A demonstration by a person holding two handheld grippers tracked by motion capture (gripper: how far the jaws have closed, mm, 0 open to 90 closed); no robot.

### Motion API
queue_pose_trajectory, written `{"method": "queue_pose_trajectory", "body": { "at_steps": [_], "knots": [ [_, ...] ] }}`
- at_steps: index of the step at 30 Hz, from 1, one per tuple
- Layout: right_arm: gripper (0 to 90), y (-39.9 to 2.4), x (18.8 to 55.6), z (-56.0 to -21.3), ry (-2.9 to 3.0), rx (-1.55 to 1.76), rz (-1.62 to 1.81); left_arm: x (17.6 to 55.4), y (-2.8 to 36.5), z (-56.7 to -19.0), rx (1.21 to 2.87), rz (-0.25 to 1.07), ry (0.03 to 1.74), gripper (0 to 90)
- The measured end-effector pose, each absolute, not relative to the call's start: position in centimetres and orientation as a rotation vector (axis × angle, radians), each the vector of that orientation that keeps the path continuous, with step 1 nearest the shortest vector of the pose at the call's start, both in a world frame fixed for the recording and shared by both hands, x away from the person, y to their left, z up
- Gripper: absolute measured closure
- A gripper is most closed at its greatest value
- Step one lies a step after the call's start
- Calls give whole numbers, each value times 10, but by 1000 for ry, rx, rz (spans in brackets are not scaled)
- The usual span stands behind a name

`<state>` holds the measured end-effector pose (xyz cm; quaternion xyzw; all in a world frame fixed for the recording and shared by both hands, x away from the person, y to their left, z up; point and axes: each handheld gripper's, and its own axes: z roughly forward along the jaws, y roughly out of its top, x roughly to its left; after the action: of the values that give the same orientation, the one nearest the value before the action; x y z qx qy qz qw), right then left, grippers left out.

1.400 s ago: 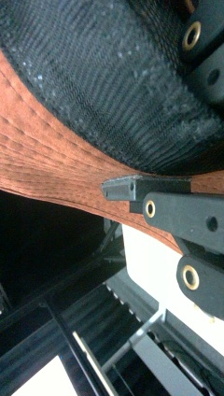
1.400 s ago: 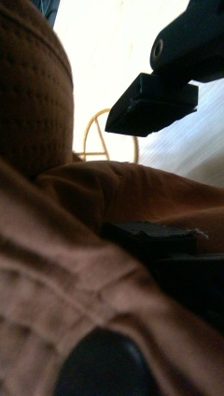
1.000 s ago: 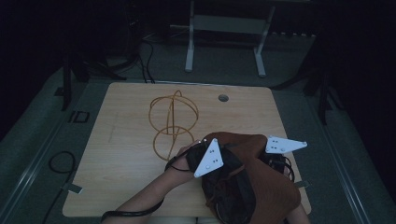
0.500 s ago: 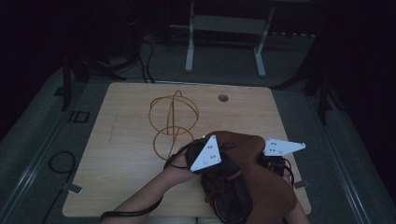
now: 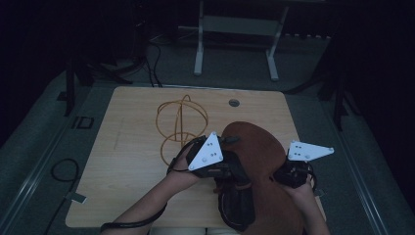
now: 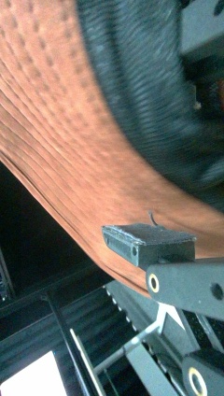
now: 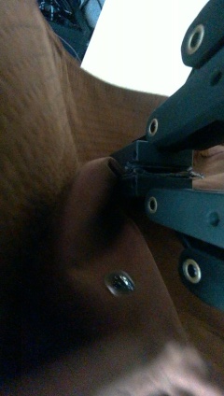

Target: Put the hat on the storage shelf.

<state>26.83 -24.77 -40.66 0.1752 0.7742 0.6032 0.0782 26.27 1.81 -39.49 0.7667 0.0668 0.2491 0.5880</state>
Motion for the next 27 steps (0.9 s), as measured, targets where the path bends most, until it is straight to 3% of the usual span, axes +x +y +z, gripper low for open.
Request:
{"method": "queue_pose_trajectory", "body": {
  "at_steps": [13,19,22,27],
  "knots": [
    [878,-282,278,-374,2114,610,1809,266,52,-413,1836,580,265,438],
    [878,-291,293,-361,2051,669,1798,263,75,-430,1860,552,348,411],
    [878,-292,302,-356,2034,691,1792,260,85,-440,1870,549,402,339],
    [878,-288,318,-349,2017,718,1766,255,104,-459,1899,513,454,329]
  ]
}}
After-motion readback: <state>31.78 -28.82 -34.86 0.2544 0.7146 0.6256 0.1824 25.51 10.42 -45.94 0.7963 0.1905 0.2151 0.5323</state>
